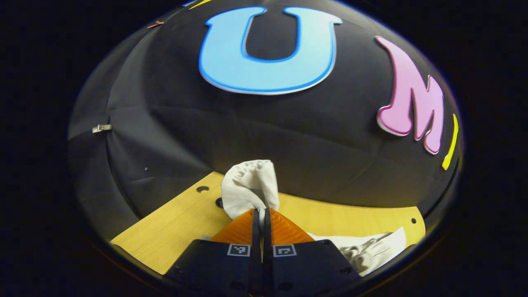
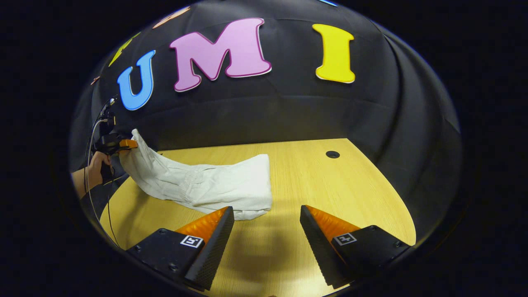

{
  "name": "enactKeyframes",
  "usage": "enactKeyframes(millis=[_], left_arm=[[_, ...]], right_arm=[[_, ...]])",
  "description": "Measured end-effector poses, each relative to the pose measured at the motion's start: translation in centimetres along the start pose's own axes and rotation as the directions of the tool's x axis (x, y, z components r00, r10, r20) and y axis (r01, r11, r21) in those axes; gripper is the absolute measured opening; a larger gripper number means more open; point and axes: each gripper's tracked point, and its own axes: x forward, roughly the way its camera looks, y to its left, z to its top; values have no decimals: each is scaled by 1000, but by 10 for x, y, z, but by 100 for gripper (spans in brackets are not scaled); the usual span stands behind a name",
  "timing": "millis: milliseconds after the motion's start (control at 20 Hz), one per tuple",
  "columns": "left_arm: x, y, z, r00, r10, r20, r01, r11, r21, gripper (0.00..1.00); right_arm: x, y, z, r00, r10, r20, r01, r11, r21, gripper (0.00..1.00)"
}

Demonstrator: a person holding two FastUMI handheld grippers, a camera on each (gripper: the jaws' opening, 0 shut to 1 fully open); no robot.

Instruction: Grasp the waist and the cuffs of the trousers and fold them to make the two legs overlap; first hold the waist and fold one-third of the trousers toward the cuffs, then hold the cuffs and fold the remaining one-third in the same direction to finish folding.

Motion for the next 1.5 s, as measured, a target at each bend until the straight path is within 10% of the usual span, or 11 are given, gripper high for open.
enactKeyframes(millis=[450,800,1050,1200,1400,1500], left_arm=[[-50,-205,25,969,-247,-3,247,969,3,5],[-77,-349,-65,908,-387,-163,390,921,-13,6],[-92,-372,-126,883,-364,-297,391,920,35,7],[-115,-373,-128,856,-417,-305,447,894,34,21],[-186,-271,-90,888,-421,-184,442,892,96,98],[-214,-219,-77,915,-374,-148,398,897,193,91]], right_arm=[[-44,-57,3,996,-80,25,74,978,196,98],[-89,-126,-1,979,-205,12,193,940,280,98],[-115,-142,2,966,-256,19,241,928,284,98],[-129,-134,9,965,-259,25,244,933,264,98],[-145,-91,31,970,-228,83,209,959,191,98],[-150,-74,31,975,-211,72,198,967,160,98]])
